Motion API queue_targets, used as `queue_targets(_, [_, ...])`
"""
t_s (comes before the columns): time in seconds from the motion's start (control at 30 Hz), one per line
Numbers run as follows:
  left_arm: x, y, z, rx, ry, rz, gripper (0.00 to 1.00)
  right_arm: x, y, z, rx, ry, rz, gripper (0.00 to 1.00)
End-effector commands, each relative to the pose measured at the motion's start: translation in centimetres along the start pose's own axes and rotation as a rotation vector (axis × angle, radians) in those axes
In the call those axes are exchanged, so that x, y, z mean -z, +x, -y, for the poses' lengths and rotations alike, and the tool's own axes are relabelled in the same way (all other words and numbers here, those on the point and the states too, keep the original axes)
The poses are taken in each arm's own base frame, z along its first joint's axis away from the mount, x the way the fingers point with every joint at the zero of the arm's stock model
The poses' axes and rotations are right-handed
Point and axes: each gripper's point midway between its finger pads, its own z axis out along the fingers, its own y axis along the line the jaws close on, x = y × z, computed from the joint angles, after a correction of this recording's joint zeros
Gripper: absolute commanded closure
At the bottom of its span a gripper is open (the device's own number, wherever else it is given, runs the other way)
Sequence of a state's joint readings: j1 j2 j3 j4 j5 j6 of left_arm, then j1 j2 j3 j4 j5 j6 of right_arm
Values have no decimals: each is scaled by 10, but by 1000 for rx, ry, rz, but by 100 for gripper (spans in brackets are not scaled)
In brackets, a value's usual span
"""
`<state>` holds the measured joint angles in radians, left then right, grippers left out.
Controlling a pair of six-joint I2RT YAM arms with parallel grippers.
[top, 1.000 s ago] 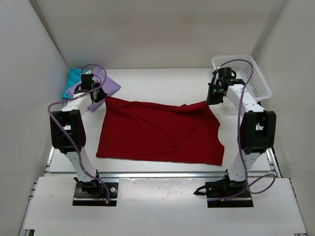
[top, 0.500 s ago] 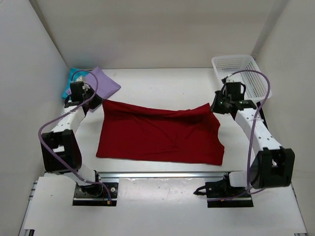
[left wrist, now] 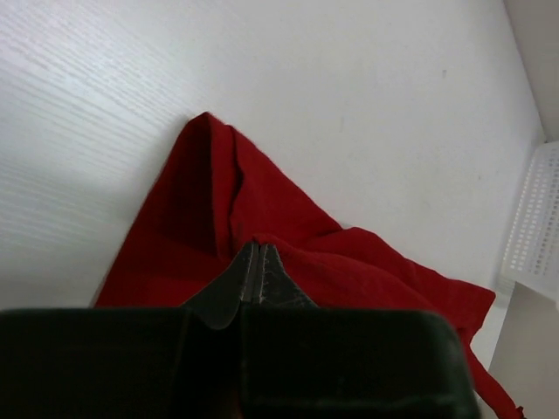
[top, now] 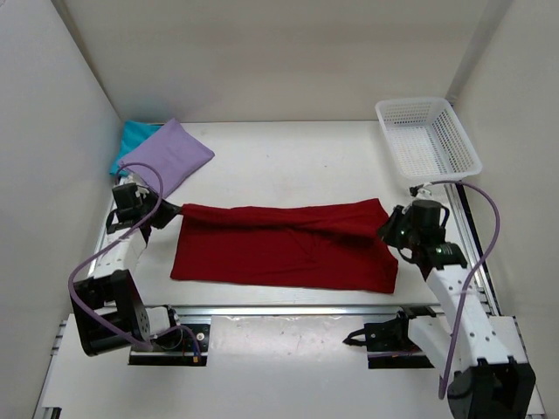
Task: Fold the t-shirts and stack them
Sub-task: Fold the other side of the tshirt into a rectangle
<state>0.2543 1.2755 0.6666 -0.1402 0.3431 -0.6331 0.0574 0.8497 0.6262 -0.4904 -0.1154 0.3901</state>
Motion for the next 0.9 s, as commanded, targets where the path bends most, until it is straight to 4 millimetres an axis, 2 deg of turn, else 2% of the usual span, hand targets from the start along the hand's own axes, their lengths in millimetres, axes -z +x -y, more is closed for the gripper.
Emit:
queue_targets(0.0, [18, -18, 28, -41, 94, 89, 98, 8, 8, 0, -70, -27, 58, 100])
queue_targets(0.03, [16, -10, 20, -34, 76, 74, 97, 11, 9, -4, -79, -54, 78, 100])
queue_targets(0.07, [15, -11, 19, -42, 70, 85, 96, 4, 24, 4, -118, -45, 55, 100])
queue_targets(0.1, [13, -2, 9, -35, 47, 71, 94, -2, 38, 5, -153, -61, 35, 100])
queue_targets(0.13, [9, 10, -6, -16, 15, 48, 93, -4, 40, 5, -177, -84, 39, 100])
queue_targets(0.17, [8, 13, -10, 6, 14, 47, 93, -8, 53, 9, -204, -88, 14, 100])
queue_targets(0.23, [8, 28, -40, 112, -17, 23, 91, -12, 57, 16, -252, -79, 22, 100])
queue_targets(0.27, [10, 20, -49, 173, -15, 64, 88, -9, 52, 15, -259, -83, 42, 100])
queue_targets(0.3, [11, 25, -48, 208, 4, 53, 86, -9, 49, 19, -267, -62, 55, 100])
queue_targets(0.33, [16, 16, -41, 207, 38, 86, 81, -8, 44, 21, -261, -48, 78, 98])
queue_targets(0.37, [20, 9, -36, 200, 48, 117, 72, -4, 39, 23, -251, -38, 99, 92])
queue_targets(0.4, [21, 7, -33, 186, 41, 139, 67, -5, 38, 28, -237, -13, 108, 84])
queue_targets(0.43, [26, -1, -24, 152, 51, 185, 60, -1, 31, 28, -232, -3, 126, 81])
queue_targets(0.5, [35, -12, -9, 118, 71, 270, 54, 3, 22, 20, -187, -14, 143, 73])
queue_targets(0.53, [42, -18, 0, 97, 84, 314, 55, 3, 17, 24, -180, 22, 158, 72])
queue_targets(0.57, [47, -20, 13, 63, 110, 336, 59, 3, 16, 15, -137, 7, 162, 69])
queue_targets(0.63, [45, -14, 21, 19, 123, 303, 62, 1, 13, 5, -80, 6, 160, 64])
queue_targets(0.67, [41, -7, 25, -3, 129, 277, 65, -5, 17, 0, -51, 15, 137, 66])
queue_targets(0.7, [35, 5, 29, -23, 140, 247, 65, -10, 22, -12, -11, -4, 102, 79])
queue_targets(0.73, [30, 17, 36, -48, 154, 221, 65, -12, 22, -24, 29, -34, 97, 99])
queue_targets(0.77, [23, 35, 42, -70, 163, 178, 66, -20, 21, -33, 46, -61, 92, 100])
queue_targets(0.8, [17, 59, 51, -107, 187, 114, 65, -29, 31, -38, 84, -70, 50, 100])
queue_targets(0.83, [15, 61, 58, -114, 199, 118, 65, -34, 26, -47, 98, -105, 64, 100])
queue_targets(0.87, [8, 79, 61, -133, 202, 67, 65, -43, 22, -52, 107, -121, 55, 100])
